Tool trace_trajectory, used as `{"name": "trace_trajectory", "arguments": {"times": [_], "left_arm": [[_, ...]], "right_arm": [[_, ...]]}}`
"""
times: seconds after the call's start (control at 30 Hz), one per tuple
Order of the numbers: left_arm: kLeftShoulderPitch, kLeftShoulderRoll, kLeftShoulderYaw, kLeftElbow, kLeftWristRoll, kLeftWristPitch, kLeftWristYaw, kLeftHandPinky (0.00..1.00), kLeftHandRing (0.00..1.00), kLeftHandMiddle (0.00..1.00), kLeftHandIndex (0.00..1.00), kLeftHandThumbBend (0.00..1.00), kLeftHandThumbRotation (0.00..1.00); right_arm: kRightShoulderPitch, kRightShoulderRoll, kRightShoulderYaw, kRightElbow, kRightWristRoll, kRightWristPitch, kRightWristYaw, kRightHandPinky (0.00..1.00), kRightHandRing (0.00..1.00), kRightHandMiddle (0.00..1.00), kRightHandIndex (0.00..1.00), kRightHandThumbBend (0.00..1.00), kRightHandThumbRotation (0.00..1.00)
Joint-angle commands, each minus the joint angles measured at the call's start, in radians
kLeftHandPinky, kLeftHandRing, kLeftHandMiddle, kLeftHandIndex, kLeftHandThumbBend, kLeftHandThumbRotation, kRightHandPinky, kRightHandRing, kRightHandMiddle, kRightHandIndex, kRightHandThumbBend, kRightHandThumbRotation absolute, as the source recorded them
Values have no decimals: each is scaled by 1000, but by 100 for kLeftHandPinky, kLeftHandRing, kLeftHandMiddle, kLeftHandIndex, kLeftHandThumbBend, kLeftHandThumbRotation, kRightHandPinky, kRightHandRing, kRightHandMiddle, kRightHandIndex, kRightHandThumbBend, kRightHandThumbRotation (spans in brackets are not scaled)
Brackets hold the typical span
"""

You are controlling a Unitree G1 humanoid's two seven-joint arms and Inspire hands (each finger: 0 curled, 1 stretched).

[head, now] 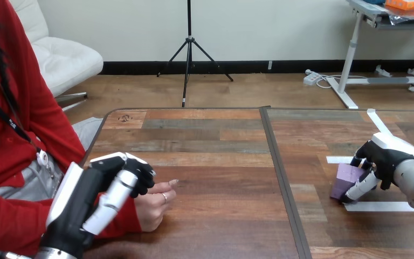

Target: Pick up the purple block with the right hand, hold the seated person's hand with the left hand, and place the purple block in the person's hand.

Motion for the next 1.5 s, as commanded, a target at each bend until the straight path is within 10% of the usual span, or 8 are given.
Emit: {"name": "trace_trajectory", "arguments": {"times": [0.0,0.53,1.47], "left_arm": [[-24,60,32,-62,137,-13,86,50,57,59,58,65,62],[-15,136,-1,-102,352,78,160,68,72,76,75,98,40],[-46,178,-75,-84,506,180,244,72,81,85,81,100,32]], "right_arm": [[-30,-3,-17,-23,17,-29,-32,44,50,54,49,70,0],[-43,-1,-23,-29,26,-32,-24,46,53,55,50,69,0],[-51,-1,-27,-29,37,-35,-18,45,51,54,50,71,0]]}}
